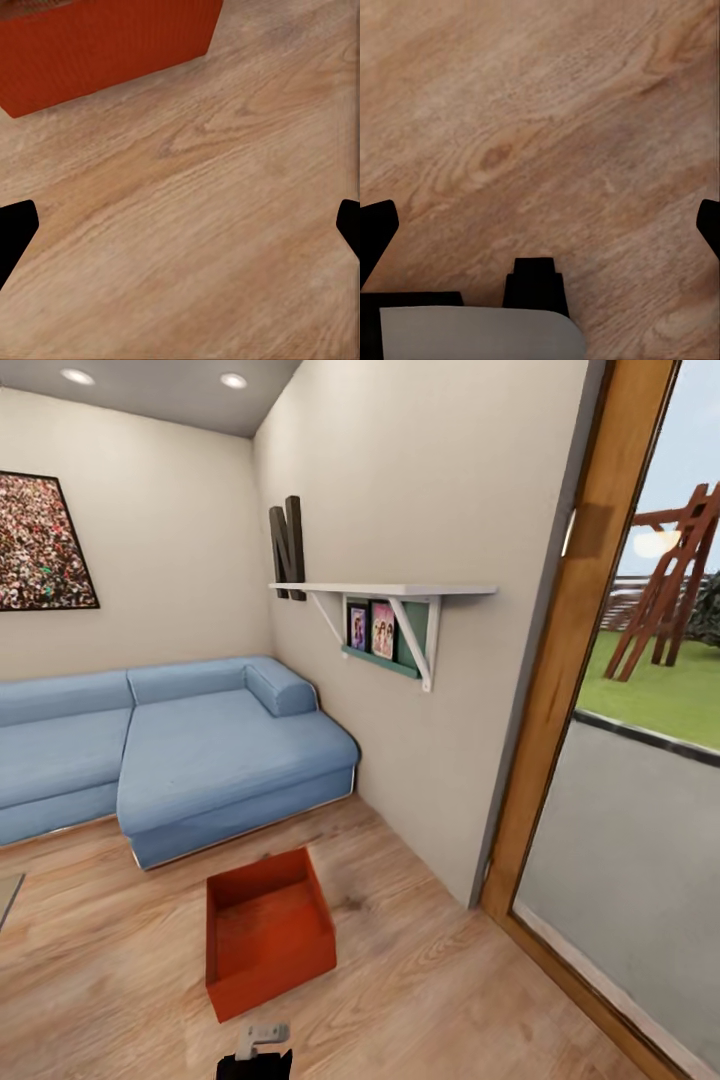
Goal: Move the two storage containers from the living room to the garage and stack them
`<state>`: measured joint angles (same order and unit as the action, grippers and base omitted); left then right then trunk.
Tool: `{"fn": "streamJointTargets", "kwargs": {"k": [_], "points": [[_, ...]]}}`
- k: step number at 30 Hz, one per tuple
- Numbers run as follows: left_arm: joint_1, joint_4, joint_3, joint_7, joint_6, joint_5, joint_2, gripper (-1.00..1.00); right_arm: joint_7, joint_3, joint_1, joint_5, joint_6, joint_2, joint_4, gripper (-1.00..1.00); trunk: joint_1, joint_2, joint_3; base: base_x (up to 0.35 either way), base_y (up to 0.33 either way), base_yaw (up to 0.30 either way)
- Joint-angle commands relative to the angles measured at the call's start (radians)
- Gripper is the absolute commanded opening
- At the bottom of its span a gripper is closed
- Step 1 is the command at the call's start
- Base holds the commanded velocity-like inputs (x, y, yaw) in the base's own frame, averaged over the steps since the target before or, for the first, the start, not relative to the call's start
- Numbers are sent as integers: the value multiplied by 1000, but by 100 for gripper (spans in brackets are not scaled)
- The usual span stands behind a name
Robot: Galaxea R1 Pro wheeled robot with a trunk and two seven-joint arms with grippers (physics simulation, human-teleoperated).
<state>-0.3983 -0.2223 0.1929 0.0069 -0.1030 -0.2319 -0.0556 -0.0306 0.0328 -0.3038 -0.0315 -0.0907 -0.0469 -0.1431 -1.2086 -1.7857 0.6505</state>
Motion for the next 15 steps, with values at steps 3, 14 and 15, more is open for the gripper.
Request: {"fn": "streamJointTargets", "kwargs": {"k": [3, 14, 15], "points": [[-1, 1, 8, 1, -4, -10, 0, 100, -3, 4, 0, -2, -6, 1, -3, 100, 0, 0, 1, 309, -195, 96], [-1, 1, 8, 1, -4, -10, 0, 100, -3, 4, 1, -2, -6, 1, -4, 100, 0, 0, 1, 310, -154, 218], [-1, 1, 8, 1, -4, -10, 0, 100, -3, 4, 1, -2, -6, 2, -4, 100, 0, 0, 1, 314, -50, 250]]}}
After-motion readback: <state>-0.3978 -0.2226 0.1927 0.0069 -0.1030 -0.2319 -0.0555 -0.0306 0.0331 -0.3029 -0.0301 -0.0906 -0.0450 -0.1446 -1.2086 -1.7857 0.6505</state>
